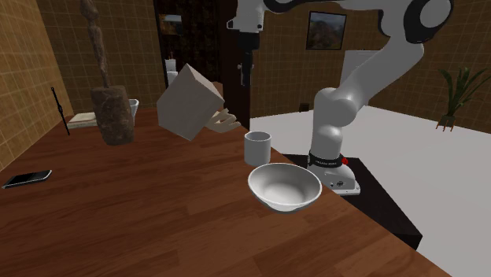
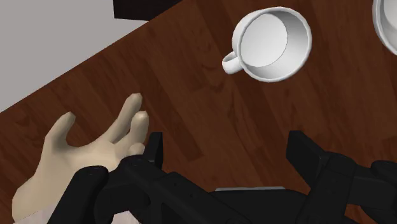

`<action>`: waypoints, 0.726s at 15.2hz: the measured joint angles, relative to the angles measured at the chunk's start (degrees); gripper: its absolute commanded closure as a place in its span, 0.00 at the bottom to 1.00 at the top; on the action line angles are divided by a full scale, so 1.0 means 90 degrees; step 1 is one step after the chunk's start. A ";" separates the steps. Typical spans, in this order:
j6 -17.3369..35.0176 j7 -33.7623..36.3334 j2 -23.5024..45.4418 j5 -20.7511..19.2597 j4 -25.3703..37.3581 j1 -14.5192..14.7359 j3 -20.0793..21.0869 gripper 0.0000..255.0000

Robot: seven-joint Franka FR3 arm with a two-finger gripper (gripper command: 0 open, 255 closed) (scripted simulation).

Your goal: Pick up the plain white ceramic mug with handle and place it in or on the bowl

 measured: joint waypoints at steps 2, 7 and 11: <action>0.0069 0.0039 -0.0024 0.0035 -0.0111 0.0018 0.0024 0.00; 0.0510 0.0397 -0.0193 0.0403 -0.0882 0.0215 0.0282 0.00; 0.1036 0.0701 -0.0297 0.0768 -0.1637 0.0433 0.0527 0.00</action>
